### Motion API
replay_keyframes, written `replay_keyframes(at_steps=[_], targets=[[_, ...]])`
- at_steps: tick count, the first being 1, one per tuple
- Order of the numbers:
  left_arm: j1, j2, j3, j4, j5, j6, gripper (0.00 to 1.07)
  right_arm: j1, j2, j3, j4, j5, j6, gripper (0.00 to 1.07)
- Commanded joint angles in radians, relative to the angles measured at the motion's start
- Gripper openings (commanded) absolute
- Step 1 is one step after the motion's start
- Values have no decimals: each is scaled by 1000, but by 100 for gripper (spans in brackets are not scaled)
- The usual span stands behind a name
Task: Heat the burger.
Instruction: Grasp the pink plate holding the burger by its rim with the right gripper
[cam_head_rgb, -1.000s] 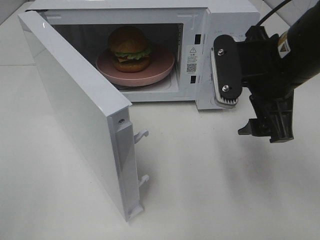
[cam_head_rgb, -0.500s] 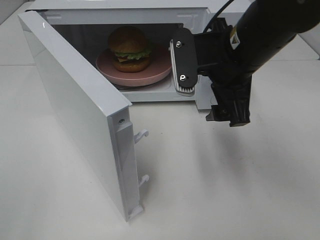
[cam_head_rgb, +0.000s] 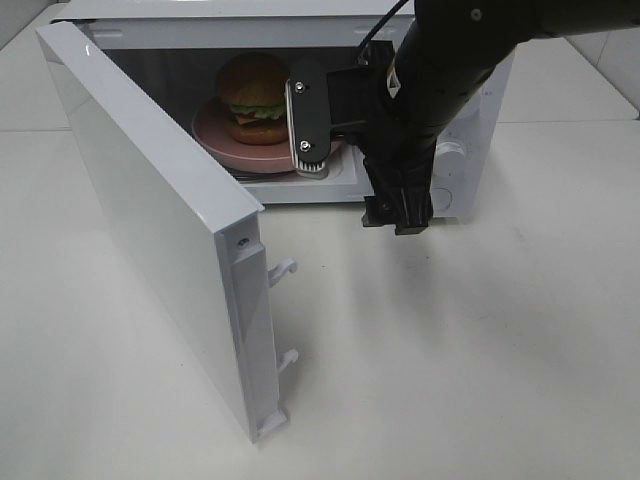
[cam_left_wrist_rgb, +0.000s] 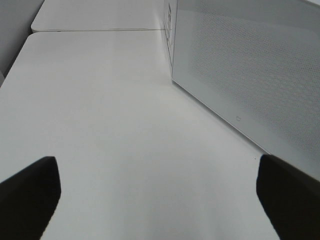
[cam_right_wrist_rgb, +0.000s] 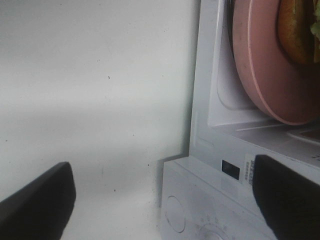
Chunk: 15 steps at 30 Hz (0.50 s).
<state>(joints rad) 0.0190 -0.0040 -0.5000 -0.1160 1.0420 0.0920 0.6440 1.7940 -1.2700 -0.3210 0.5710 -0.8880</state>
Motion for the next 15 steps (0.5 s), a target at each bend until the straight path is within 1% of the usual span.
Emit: replay_keyframes(at_steps=[1, 13, 15], targets=[[1, -21, 3, -3, -4, -6, 101, 4, 30, -31, 3, -30, 11, 91], [1, -21, 3, -3, -4, -6, 101, 11, 105, -100, 9, -58, 15, 90], [1, -21, 3, -3, -4, -6, 101, 12, 124, -116, 10, -86, 29, 90]])
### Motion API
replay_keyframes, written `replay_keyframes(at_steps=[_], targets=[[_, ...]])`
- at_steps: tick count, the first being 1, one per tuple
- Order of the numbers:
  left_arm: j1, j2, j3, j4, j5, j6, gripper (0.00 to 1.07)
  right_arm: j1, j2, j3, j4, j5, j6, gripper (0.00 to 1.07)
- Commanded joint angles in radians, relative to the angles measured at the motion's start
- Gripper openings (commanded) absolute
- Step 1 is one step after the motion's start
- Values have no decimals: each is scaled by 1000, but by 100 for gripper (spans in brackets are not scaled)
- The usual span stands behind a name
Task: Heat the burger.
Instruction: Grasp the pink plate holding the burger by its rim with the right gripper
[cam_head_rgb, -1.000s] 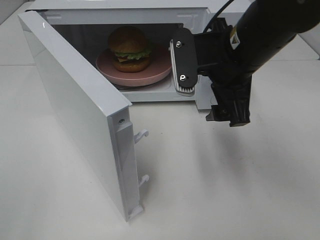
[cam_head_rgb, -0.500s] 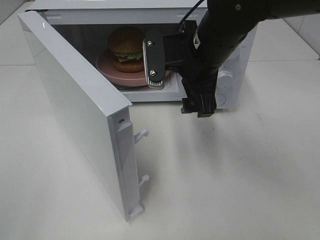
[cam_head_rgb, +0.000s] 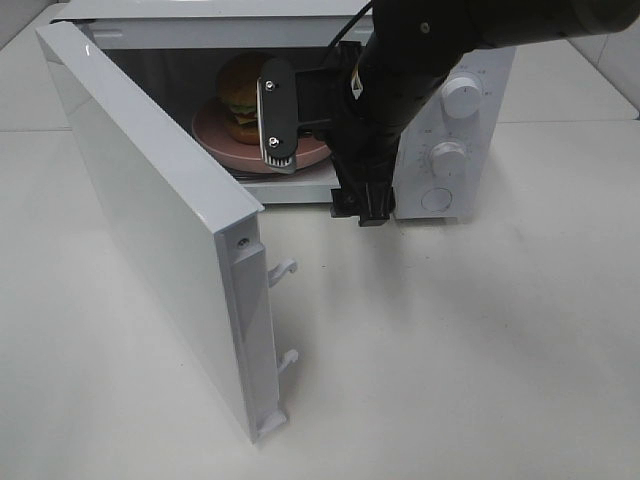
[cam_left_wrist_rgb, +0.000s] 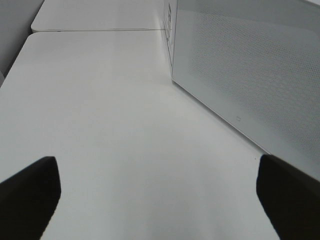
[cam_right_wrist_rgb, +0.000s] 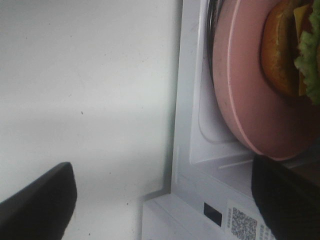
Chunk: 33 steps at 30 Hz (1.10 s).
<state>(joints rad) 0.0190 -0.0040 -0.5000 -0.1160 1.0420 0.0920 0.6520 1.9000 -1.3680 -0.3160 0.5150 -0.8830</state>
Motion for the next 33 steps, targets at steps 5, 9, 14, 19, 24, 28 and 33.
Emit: replay_keyframes(at_steps=[5, 9, 14, 19, 24, 28, 33], targets=[[1, -21, 3, -3, -4, -6, 101, 4, 49, -46, 5, -46, 42, 90], [1, -21, 3, -3, -4, -6, 101, 4, 75, -67, 5, -50, 42, 89], [1, -21, 3, -3, -4, -6, 101, 4, 117, -105, 5, -51, 51, 88], [1, -21, 3, -3, -4, -6, 101, 4, 176, -167, 5, -52, 54, 87], [1, -21, 3, -3, -4, -6, 101, 4, 217, -214, 5, -51, 54, 87], [1, -21, 3, -3, -4, -6, 101, 4, 244, -245, 5, -50, 62, 87], [1, -21, 3, 1, -4, -6, 101, 2, 285, -295, 5, -50, 83, 86]])
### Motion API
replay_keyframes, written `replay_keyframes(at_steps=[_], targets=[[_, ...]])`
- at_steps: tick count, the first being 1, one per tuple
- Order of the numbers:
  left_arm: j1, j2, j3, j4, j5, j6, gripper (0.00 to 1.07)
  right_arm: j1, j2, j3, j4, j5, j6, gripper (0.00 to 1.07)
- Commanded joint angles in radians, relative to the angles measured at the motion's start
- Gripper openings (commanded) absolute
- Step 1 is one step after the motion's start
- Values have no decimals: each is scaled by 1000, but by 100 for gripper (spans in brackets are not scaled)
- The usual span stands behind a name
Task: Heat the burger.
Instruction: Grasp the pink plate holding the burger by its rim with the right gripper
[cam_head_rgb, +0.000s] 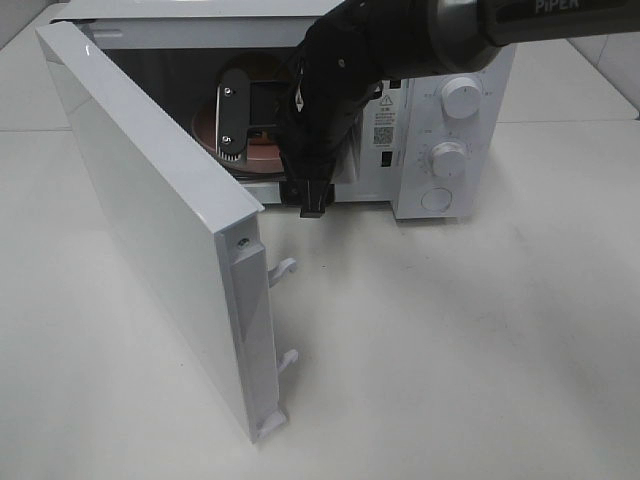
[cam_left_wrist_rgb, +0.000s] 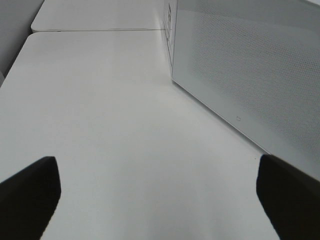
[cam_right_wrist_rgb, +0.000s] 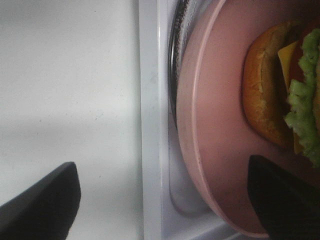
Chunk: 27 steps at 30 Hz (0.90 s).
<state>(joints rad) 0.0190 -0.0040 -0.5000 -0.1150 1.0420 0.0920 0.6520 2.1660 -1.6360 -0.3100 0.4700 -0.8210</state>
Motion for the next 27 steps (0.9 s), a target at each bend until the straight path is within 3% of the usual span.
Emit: replay_keyframes(at_steps=[1, 27], targets=[[1, -21, 3, 3, -4, -6, 101, 2, 35, -45, -2, -5, 21, 86], [1, -21, 3, 28, -4, -15, 101, -53, 188, -244, -1, -4, 29, 81]])
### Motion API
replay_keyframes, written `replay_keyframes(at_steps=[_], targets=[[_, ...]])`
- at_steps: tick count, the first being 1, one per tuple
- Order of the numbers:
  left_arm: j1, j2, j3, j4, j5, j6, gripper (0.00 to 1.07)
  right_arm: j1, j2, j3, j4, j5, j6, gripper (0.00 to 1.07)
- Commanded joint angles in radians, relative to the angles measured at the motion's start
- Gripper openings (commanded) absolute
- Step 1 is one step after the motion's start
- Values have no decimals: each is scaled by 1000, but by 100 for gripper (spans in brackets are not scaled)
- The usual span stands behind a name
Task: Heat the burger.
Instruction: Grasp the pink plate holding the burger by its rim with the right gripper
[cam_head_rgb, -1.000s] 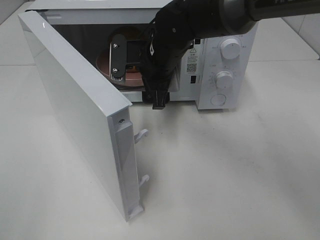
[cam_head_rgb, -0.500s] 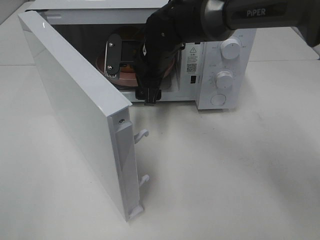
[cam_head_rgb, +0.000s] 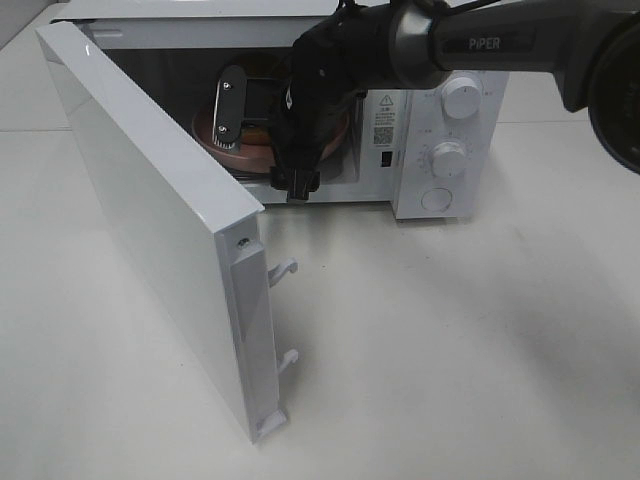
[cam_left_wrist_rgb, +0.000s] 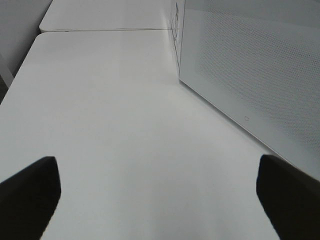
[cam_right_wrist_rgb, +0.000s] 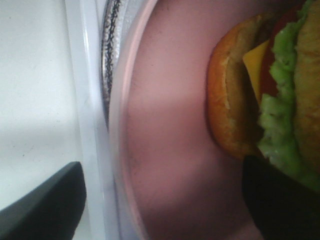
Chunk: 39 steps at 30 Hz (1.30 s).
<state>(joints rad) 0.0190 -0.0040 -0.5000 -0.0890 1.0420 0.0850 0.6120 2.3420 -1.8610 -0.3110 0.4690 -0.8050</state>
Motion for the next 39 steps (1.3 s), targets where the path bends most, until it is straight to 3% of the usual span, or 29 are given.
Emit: replay_keyframes(at_steps=[1, 26, 30, 31, 34, 36, 39], targets=[[1, -21, 3, 2, -4, -8, 101, -13, 12, -19, 0, -3, 13, 81], [1, -21, 3, 3, -4, -8, 101, -27, 69, -57, 19, 1, 35, 75], [1, -21, 3, 3, -4, -8, 101, -27, 69, -57, 24, 7, 35, 62], [1, -21, 3, 3, -4, -8, 101, -27, 69, -57, 24, 7, 35, 52], [1, -21, 3, 3, -4, -8, 101, -26, 69, -57, 24, 8, 35, 46], [1, -21, 3, 3, -4, -8, 101, -26, 69, -57, 34, 24, 35, 23], [1, -21, 3, 3, -4, -8, 101, -26, 69, -57, 39, 26, 35, 19]])
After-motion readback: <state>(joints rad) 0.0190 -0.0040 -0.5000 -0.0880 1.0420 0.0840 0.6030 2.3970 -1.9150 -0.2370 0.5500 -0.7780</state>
